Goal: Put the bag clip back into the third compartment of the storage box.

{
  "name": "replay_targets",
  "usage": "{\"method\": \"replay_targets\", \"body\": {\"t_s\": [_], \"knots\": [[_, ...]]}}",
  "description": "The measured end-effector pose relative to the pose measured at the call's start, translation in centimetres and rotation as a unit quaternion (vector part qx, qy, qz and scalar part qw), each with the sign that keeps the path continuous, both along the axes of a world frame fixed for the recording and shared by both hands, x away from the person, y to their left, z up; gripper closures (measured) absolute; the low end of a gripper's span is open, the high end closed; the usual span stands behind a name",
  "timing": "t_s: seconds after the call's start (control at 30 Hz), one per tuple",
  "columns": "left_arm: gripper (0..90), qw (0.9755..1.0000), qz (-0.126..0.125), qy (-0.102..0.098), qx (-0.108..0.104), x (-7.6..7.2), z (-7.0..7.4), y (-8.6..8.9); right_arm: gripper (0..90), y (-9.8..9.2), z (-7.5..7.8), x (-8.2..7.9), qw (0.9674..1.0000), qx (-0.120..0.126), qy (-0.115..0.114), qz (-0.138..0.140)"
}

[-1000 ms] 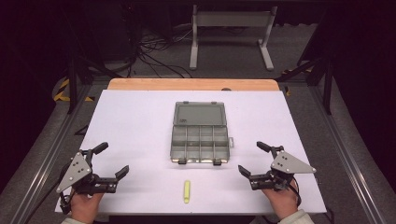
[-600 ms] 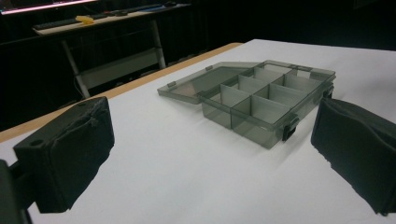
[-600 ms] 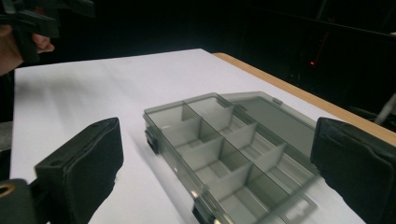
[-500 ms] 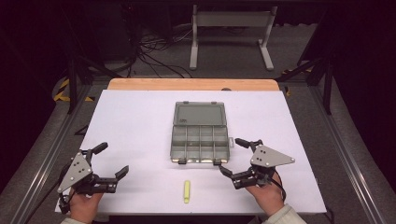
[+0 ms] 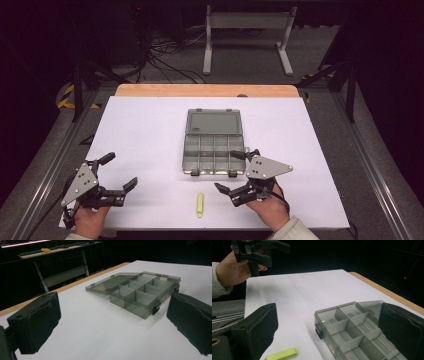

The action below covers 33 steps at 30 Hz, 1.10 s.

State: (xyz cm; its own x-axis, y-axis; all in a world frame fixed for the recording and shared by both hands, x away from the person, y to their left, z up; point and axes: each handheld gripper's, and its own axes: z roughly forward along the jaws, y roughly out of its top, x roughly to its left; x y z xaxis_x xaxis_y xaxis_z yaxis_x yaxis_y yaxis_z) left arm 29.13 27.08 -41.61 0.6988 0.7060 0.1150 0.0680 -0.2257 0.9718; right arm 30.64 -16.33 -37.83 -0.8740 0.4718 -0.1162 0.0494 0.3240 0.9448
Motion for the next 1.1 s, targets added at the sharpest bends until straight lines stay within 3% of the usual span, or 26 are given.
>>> {"method": "replay_targets", "body": {"t_s": [0.37, 0.63, 0.73, 0.8, 0.87, 0.93, 1.03, 1.1], "knots": [[0.1, 1.0000, 0.001, -0.002, 0.000, 0.0, 0.0, 0.1, 3.1, 3.1, 0.3, 0.2, 0.9982, -0.022, 0.012, 0.054], [0.1, 1.0000, 0.002, -0.006, -0.001, 0.0, 0.0, 0.0, 5.5, 4.2, 0.3, 0.0, 0.9977, -0.033, 0.013, 0.057], [0.1, 1.0000, 0.003, -0.007, -0.002, 0.0, 0.0, 0.0, 11.2, 4.3, 0.4, -0.1, 0.9976, -0.041, 0.014, 0.054], [0.1, 1.0000, 0.005, -0.007, -0.002, -0.1, 0.0, 0.0, 22.2, 4.5, 0.6, -0.3, 0.9970, -0.050, 0.012, 0.058], [0.1, 1.0000, 0.005, -0.008, 0.000, -0.1, 0.0, 0.1, 46.6, 4.6, 0.8, -0.5, 0.9954, -0.059, 0.015, 0.074], [0.1, 1.0000, 0.006, -0.008, -0.001, -0.1, 0.0, 0.0, 61.9, 4.8, 0.9, -0.6, 0.9939, -0.068, 0.023, 0.083], [0.1, 0.9999, 0.006, -0.008, 0.002, -0.1, 0.1, 0.1, 82.0, 5.2, 0.7, -0.3, 0.9905, -0.080, 0.048, 0.101], [0.1, 1.0000, 0.006, -0.007, 0.000, -0.2, 0.1, 0.1, 90.0, 5.5, 0.6, -0.3, 0.9881, -0.089, 0.059, 0.111]]}}
